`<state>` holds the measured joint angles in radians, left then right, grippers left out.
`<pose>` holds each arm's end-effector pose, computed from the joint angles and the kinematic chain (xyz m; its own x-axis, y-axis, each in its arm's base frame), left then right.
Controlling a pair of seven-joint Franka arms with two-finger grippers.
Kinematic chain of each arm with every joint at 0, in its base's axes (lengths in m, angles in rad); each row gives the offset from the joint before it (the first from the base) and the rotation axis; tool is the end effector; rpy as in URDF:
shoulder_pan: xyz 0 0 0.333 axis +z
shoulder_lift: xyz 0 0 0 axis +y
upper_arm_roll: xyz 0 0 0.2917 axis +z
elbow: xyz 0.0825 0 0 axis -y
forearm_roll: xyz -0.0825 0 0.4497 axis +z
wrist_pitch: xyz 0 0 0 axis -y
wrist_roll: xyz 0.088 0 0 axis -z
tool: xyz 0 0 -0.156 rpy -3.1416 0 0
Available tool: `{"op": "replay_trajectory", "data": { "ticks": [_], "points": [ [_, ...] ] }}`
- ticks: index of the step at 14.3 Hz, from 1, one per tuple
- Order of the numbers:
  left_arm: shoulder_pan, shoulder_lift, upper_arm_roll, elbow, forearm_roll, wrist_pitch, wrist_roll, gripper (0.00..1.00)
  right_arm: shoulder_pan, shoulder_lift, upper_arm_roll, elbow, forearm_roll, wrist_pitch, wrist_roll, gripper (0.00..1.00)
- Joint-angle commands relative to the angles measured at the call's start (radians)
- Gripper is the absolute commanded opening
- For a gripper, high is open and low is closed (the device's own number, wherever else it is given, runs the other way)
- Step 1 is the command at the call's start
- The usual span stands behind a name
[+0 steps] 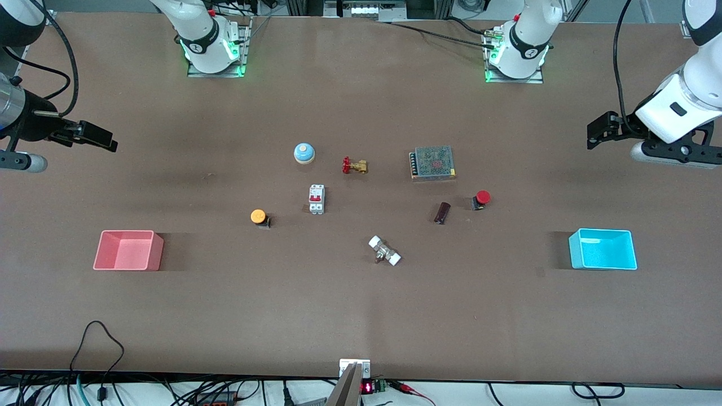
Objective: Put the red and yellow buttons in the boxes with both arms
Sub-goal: 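Reach the right gripper to the yellow button while the left gripper reaches the red button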
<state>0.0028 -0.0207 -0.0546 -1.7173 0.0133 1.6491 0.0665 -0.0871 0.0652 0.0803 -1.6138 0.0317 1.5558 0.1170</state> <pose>0.6127 -0.0300 0.4918 0.9917 -0.1189 -0.0484 -0.1196 -0.9928 -0.0111 0.6255 -0.0002 0.4868 0.9844 -0.1224 -0.1261 -0.1262 -0.9918 -0.0222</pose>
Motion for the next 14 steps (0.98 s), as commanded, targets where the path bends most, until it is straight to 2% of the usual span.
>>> {"op": "replay_trajectory", "data": {
  "ticks": [1,8,14],
  "points": [
    [-0.003,0.018,-0.001,0.041,-0.001,-0.023,-0.007,1.0,-0.003,0.013,0.004,0.026,0.002,-0.016,-0.011,1.0],
    [-0.003,0.022,-0.001,0.042,-0.001,-0.023,-0.007,1.0,0.004,0.044,0.009,0.038,0.007,-0.025,-0.006,1.0],
    [-0.003,0.024,-0.001,0.044,-0.001,-0.023,-0.007,1.0,0.084,0.097,0.012,0.022,-0.009,0.003,0.015,1.0]
  ]
}}
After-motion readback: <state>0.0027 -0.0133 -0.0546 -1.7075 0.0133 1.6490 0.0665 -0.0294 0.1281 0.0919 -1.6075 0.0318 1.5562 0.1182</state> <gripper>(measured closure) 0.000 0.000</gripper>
